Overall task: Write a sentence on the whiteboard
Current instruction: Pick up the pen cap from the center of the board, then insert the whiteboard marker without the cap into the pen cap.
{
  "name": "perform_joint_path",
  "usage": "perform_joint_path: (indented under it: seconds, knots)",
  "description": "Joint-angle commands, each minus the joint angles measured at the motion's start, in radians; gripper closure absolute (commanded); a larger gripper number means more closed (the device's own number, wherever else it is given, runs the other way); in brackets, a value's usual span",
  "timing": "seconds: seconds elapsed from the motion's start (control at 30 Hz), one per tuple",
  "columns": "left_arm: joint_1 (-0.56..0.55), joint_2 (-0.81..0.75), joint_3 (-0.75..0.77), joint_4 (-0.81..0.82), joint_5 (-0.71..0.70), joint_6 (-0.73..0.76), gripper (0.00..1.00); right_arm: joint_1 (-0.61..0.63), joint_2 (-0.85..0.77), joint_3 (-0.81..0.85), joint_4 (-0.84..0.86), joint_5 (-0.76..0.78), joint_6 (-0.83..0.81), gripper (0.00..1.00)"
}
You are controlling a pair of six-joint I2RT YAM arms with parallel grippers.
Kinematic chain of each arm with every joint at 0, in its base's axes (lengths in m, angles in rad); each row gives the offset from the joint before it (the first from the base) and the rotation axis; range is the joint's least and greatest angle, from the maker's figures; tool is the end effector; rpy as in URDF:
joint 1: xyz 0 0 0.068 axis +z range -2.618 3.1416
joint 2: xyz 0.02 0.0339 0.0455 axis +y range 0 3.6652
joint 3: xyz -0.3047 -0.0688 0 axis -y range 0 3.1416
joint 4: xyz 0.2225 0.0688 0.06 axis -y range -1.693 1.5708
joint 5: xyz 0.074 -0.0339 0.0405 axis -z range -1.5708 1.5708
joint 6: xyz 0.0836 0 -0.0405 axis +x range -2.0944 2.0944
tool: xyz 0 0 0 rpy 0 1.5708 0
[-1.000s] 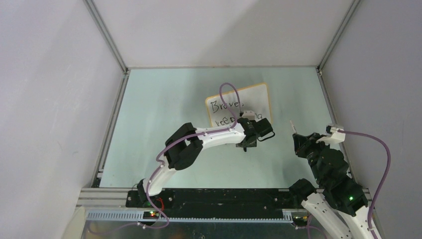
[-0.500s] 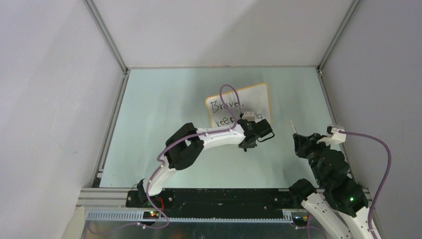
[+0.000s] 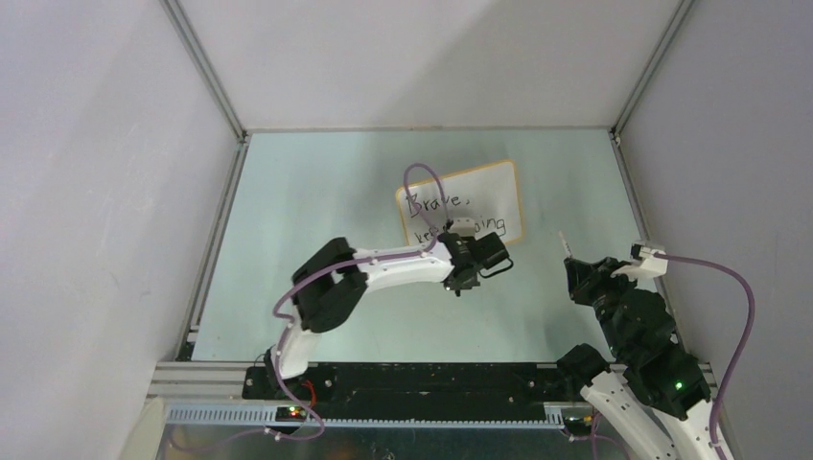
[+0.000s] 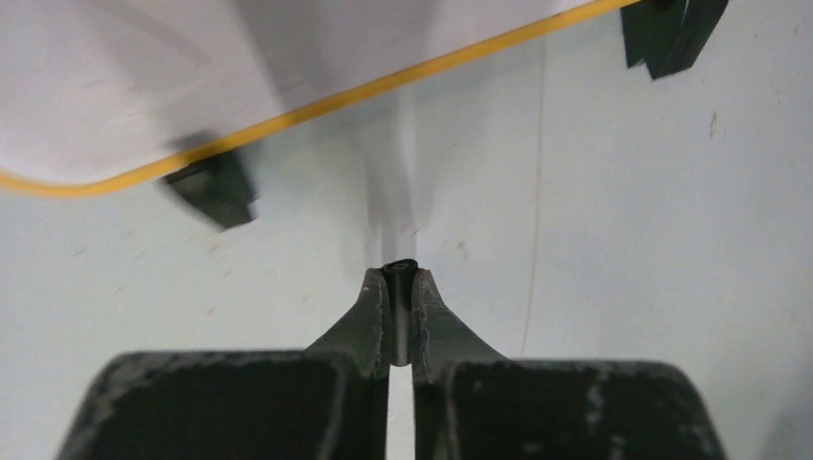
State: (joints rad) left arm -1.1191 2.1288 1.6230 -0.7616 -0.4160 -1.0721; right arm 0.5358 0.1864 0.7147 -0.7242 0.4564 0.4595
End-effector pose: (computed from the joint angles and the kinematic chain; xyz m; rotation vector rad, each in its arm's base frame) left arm 0.2268 -0.3901 0.1731 -0.0231 2.6358 -0.1037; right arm 0.0435 -0.0170 0.3049 0.2631 1.7377 0.3243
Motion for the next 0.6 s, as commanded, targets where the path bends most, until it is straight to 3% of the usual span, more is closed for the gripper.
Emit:
perform_joint_path:
  seconds: [0.0,0.17,0.3,0.57]
  knots:
    - [-0.003,-0.244,-0.094,0.032,-0.064,-0.017,1.0,0.006,-0.006,0.034,0.031,-0.042,-0.009,1.0]
    - [0.037,-0.465,-0.214,0.063,-0.073,-0.019,1.0,0.007,0.037,0.034,0.058,-0.248,-0.047,1.0]
    - [0.125,-0.638,-0.372,0.173,0.009,-0.019,1.0,0.007,0.072,0.005,0.111,-0.438,-0.071,1.0]
    - [0.275,-0.872,-0.619,0.293,0.099,-0.153,1.0,0.02,0.071,-0.147,0.35,-0.768,-0.047,1.0]
